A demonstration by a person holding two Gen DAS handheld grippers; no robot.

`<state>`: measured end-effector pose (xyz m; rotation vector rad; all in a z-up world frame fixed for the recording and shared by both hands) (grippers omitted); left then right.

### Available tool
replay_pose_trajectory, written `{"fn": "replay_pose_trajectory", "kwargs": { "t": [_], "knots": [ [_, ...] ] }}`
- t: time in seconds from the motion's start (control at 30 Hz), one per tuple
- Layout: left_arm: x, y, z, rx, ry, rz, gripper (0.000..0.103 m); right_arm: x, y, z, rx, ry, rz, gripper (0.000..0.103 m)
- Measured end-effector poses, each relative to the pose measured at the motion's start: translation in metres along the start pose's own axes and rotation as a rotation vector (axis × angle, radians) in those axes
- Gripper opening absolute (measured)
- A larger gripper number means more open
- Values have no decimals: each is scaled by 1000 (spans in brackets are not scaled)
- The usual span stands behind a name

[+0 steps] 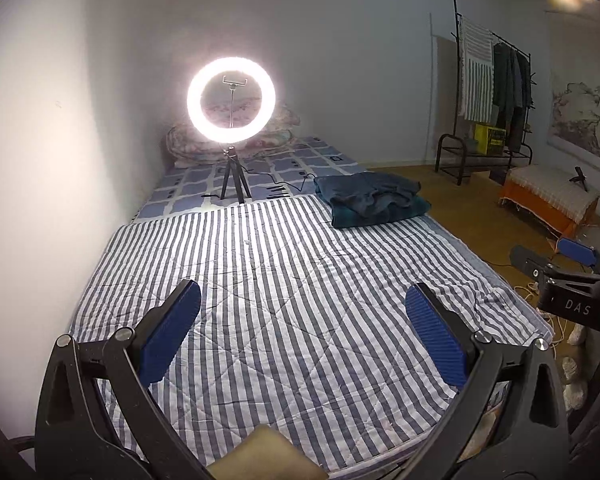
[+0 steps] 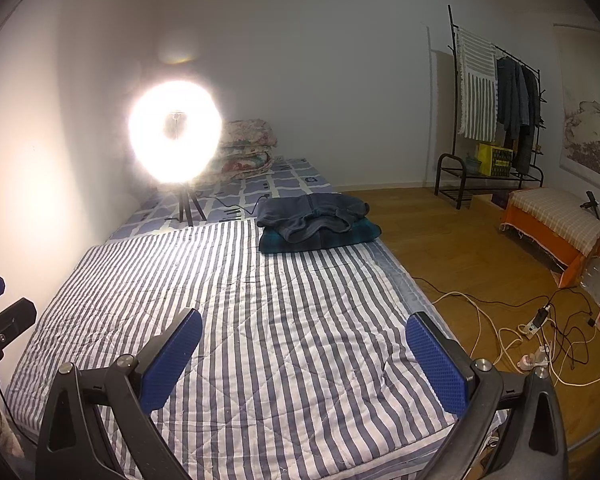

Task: Fold large clothes

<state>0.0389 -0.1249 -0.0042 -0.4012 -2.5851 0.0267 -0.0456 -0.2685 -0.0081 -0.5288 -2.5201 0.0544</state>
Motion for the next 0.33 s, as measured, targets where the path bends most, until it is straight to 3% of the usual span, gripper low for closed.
{"fn": "replay_pose_trajectory", "kwargs": {
  "t": [0.33],
  "knots": [
    [0, 2, -3, 0, -7, -4, 103, -1, 0, 0, 4, 6, -1, 103]
  ]
}}
Point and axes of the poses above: each gripper's, at about its wrist camera, not at the fingertips, and x roughly against the way its jaws point, y to its left, z to its underside, the point moved 2 cm from there along -x, roughly the way its jaws point, and after that the axes turned 7 degrees about x, right-handed, at the moved point
